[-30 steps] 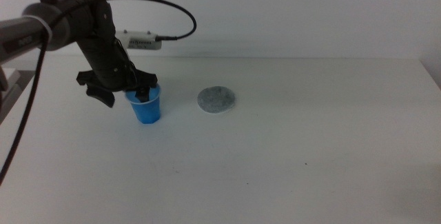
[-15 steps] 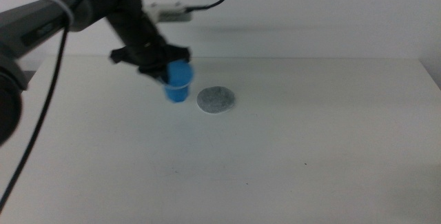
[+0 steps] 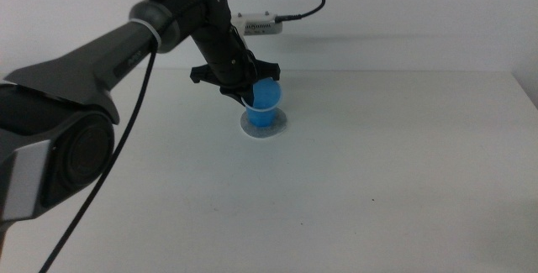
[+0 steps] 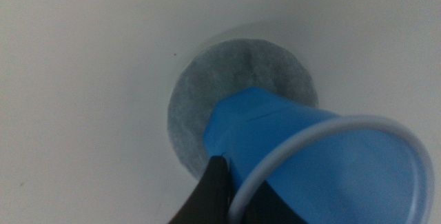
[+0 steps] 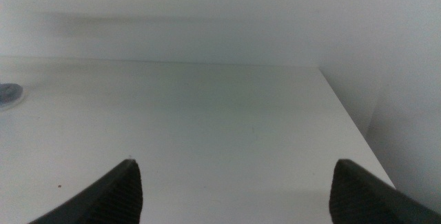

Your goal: Place an empty cup on a cup mat.

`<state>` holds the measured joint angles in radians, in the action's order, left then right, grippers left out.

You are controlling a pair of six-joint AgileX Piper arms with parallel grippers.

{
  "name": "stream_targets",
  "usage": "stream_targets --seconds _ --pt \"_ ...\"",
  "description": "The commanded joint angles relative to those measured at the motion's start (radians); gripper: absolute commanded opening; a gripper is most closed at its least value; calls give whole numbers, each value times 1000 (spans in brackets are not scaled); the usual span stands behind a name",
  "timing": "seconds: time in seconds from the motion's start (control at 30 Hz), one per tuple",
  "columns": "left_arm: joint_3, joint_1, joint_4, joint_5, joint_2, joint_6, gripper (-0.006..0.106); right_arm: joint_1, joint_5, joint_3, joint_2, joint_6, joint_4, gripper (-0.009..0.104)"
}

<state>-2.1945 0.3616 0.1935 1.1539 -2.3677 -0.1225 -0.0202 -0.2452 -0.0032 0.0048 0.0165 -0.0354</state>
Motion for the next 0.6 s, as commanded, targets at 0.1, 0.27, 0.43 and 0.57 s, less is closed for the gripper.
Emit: stream_targets --seconds 0.1,0.27,0.43,0.57 --pt "-13 7 8 -34 -7 -14 4 2 7 3 -5 4 -3 93" --pt "-13 7 -29 -37 -7 19 35 2 7 3 -5 4 -3 93" --pt "-45 -5 -18 13 24 152 87 2 7 3 -5 4 -3 93" --pt "-37 -32 -45 67 139 152 94 2 7 3 -5 4 -3 93"
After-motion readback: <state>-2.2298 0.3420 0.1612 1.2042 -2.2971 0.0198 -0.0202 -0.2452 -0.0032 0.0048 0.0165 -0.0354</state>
